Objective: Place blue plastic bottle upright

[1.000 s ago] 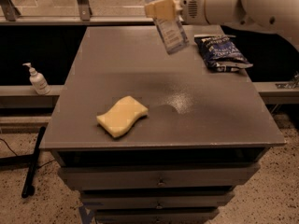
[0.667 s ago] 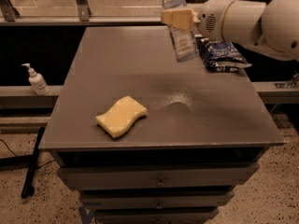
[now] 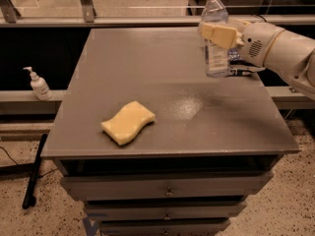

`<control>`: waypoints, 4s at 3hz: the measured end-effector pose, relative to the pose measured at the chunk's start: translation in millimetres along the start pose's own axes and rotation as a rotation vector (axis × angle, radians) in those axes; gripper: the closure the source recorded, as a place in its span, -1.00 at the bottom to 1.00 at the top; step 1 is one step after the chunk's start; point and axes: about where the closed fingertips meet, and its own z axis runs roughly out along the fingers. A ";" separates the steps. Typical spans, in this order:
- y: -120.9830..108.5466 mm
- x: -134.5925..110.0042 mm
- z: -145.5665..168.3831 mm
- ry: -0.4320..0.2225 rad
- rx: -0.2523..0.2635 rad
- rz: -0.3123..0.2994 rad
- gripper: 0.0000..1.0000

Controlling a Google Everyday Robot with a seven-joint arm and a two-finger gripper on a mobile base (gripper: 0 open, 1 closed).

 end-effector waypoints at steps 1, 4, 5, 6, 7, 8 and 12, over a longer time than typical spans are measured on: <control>-8.9 13.8 -27.2 -0.051 -0.024 0.000 1.00; -20.3 32.3 -89.6 -0.255 -0.054 -0.036 1.00; -17.8 35.0 -97.3 -0.307 -0.071 -0.058 1.00; -15.4 43.0 -107.0 -0.337 -0.101 -0.078 1.00; -16.1 48.8 -115.9 -0.348 -0.100 -0.075 1.00; -17.3 52.5 -121.8 -0.356 -0.093 -0.071 1.00; -13.5 58.6 -136.7 -0.375 -0.110 -0.078 -0.71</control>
Offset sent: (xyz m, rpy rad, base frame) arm -0.0508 -0.0791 -0.0468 0.1057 -0.1308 0.0155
